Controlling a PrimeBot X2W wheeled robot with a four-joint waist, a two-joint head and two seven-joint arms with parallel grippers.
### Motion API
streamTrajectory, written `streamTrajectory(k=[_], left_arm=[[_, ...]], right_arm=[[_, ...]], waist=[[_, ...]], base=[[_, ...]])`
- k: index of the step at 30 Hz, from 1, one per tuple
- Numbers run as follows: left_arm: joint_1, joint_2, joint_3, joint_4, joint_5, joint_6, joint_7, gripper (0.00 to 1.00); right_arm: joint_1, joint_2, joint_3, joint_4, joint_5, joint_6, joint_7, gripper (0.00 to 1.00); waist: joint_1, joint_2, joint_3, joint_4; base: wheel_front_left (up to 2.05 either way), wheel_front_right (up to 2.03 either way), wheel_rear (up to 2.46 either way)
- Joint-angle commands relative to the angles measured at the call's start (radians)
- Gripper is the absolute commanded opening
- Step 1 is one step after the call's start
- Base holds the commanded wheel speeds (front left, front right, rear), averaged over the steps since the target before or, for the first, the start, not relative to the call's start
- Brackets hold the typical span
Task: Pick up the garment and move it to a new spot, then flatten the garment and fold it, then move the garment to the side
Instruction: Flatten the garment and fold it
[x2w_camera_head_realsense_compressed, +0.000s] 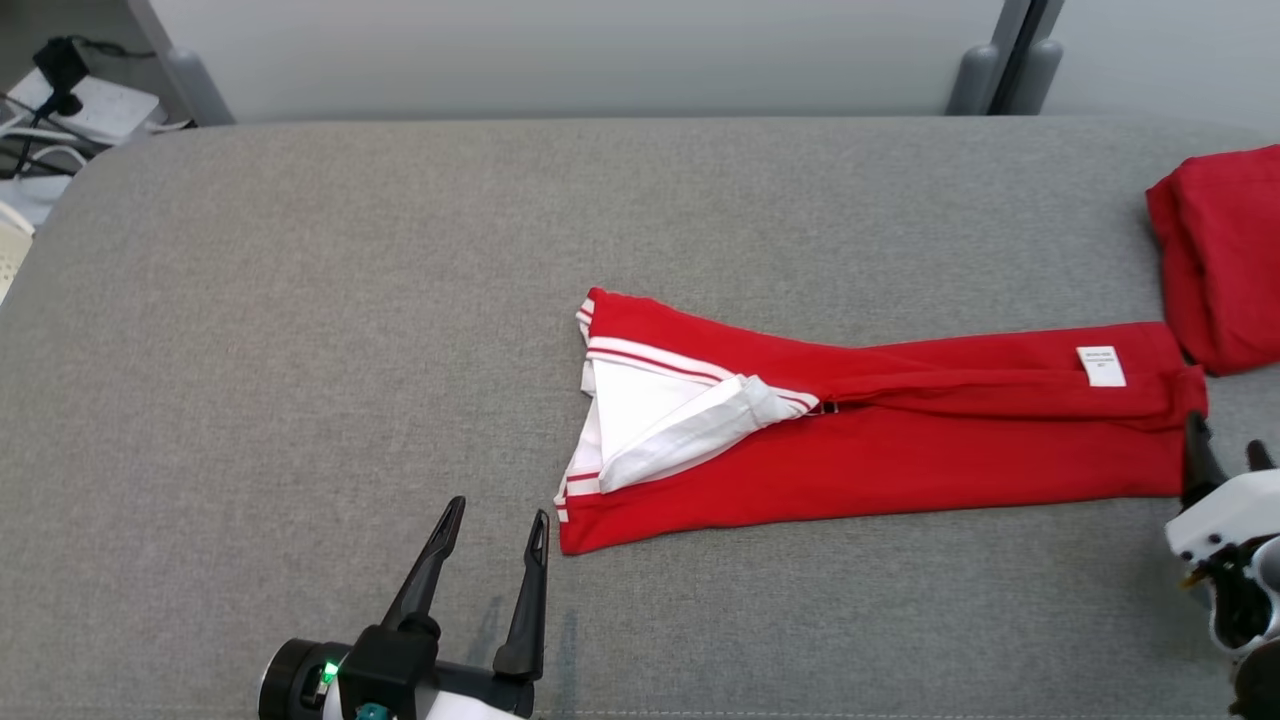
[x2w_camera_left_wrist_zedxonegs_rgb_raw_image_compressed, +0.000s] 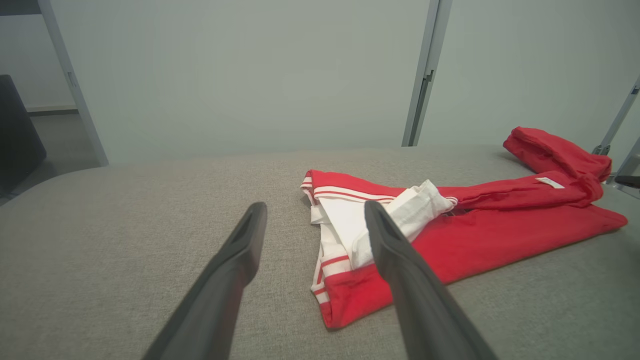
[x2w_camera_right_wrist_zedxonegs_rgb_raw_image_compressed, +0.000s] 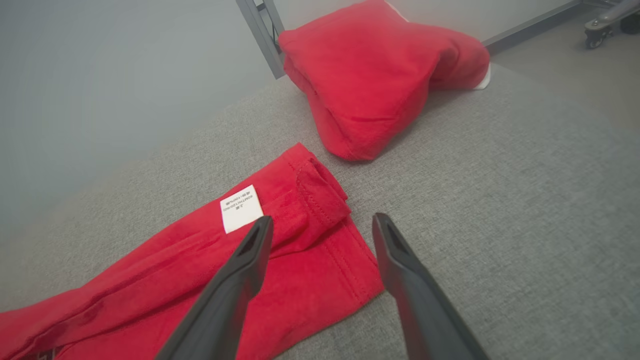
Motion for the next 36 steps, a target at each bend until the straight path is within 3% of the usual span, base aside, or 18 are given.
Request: streamTrajectory(k=[1, 16, 26, 27, 28, 29, 30, 36], left_arm=[[-0.049, -0.001, 0.026, -0.021, 0.018, -0.008, -0.01, 1.0], [-0.114, -0.001, 0.019, 0.001, 0.047, -0.038, -0.01, 1.0], [-0.136, -0.001, 0.017, 0.007, 0.068, -0.057, -0.01, 1.0], [-0.136, -0.001, 0.017, 0.008, 0.069, -0.059, -0.01, 1.0], [-0.137, -0.001, 0.018, 0.008, 0.07, -0.06, -0.01, 1.0], [-0.138, -0.001, 0.019, 0.009, 0.071, -0.061, -0.01, 1.0], [-0.138, -0.001, 0.02, 0.008, 0.07, -0.06, -0.01, 1.0], [-0.139, -0.001, 0.021, 0.007, 0.06, -0.054, -0.01, 1.0]], right_arm=[[-0.033, -0.026, 0.018, -0.003, 0.012, 0.0, 0.004, 1.0], [-0.158, -0.075, 0.012, 0.198, 0.104, 0.0, 0.027, 1.0], [-0.194, -0.072, 0.015, 0.242, 0.12, 0.0, 0.03, 1.0], [-0.195, -0.073, 0.017, 0.244, 0.12, 0.0, 0.028, 0.77], [-0.196, -0.075, 0.022, 0.247, 0.116, 0.0, 0.026, 0.37], [-0.196, -0.073, 0.026, 0.249, 0.114, 0.0, 0.023, 0.13], [-0.198, -0.071, 0.029, 0.249, 0.114, 0.0, 0.018, 0.0], [-0.186, -0.072, 0.058, 0.221, 0.118, 0.0, -0.015, 0.0]], waist=[[0.0, 0.0, 0.023, 0.019], [0.0, 0.0, 0.104, 0.075], [0.0, 0.0, 0.138, 0.087], [0.0, 0.0, 0.14, 0.087], [0.0, 0.0, 0.14, 0.087], [0.0, 0.0, 0.14, 0.087], [0.0, 0.0, 0.139, 0.085], [0.0, 0.0, 0.124, 0.07]], base=[[0.0, 0.0, 0.0], [0.0, 0.0, 0.0], [0.0, 0.0, 0.0], [0.0, 0.0, 0.0], [0.0, 0.0, 0.0], [0.0, 0.0, 0.0], [0.0, 0.0, 0.0], [0.0, 0.0, 0.0]])
